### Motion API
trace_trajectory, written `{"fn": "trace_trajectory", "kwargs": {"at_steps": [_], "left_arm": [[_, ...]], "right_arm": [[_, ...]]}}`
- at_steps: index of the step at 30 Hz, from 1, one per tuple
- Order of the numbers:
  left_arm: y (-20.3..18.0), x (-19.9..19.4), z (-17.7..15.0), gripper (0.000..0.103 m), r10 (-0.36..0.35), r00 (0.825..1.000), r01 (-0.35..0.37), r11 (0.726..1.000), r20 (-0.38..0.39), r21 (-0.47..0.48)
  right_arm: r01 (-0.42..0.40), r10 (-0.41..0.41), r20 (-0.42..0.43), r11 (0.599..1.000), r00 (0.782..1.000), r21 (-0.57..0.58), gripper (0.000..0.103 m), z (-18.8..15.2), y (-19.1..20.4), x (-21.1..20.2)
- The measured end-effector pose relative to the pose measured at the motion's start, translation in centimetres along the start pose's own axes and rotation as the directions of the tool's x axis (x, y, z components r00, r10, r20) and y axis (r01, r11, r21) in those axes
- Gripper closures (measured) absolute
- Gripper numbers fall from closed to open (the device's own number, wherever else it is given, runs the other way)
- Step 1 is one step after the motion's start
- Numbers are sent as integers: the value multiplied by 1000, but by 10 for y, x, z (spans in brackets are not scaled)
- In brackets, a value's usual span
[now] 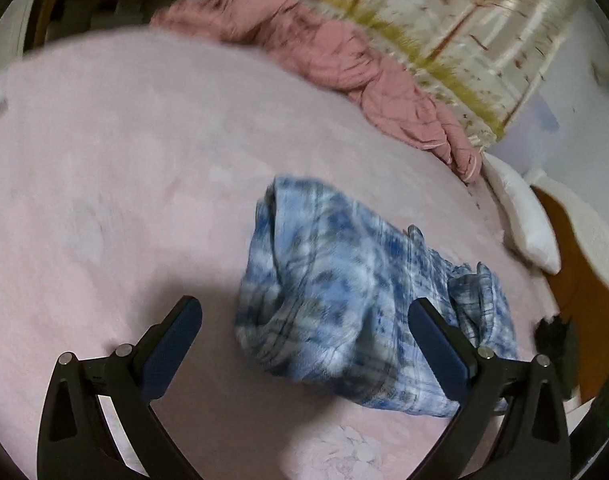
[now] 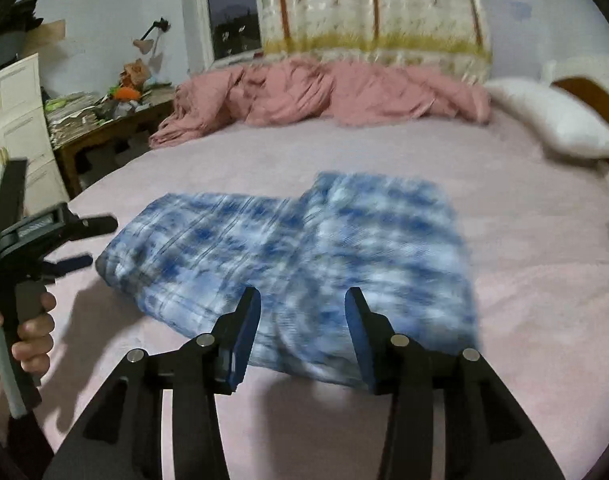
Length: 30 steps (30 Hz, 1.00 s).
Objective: Fold large clothes
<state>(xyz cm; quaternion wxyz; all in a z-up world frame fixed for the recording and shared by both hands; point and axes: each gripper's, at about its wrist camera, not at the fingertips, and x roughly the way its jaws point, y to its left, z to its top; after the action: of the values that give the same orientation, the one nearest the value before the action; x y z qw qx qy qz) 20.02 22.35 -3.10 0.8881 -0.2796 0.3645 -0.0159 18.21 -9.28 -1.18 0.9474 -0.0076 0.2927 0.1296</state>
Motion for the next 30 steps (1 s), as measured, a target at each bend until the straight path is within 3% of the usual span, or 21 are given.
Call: {"fn": "trace_trajectory", "kwargs": {"at_steps": [3, 5, 8, 12, 14, 16, 19, 22, 25, 27, 30], "left_arm": [[7, 12, -3, 5, -75, 995, 71, 996, -71, -58], [9, 18, -8, 6, -94, 990, 85, 993, -108, -82], [10, 25, -14, 7, -73, 989, 60, 994, -132, -96], [2, 28, -17, 8, -66, 989, 60, 997, -131, -46], [0, 33, -19, 18, -113, 981, 109, 994, -160, -31], [1, 33, -19, 61, -130, 979, 126, 991, -159, -36], [7, 40, -21, 83, -186, 966, 173, 981, -180, -88], [-5, 25, -20, 92, -186, 977, 184, 983, -108, -26], [-40, -1, -25, 93, -146, 989, 144, 978, 2, 150], [-57, -8, -28, 93, -146, 989, 140, 972, 19, 187], [-83, -21, -32, 93, -200, 979, 184, 952, 44, 246]], "right_arm": [[52, -54, 52, 998, 997, 40, 58, 2, -14, -16], [56, -57, 32, 998, 998, 42, 59, 0, -20, -15], [-21, 23, -25, 997, 999, 68, 72, -8, -24, -6], [-103, 106, -63, 993, 992, 53, 76, -18, -14, 17], [-126, 137, -125, 988, 983, 90, 82, -16, -15, 37], [-149, 169, -140, 979, 976, 138, 84, -12, -18, 47], [-127, 142, -161, 987, 977, 102, 84, -10, -11, 53], [-120, 126, -151, 991, 981, 52, 84, -8, -4, 45], [-122, 130, -127, 990, 983, 64, 84, -4, -9, 25], [-118, 127, -121, 989, 984, 85, 84, 0, -17, 6], [-121, 128, -73, 988, 989, 93, 84, 7, -32, -27]]}}
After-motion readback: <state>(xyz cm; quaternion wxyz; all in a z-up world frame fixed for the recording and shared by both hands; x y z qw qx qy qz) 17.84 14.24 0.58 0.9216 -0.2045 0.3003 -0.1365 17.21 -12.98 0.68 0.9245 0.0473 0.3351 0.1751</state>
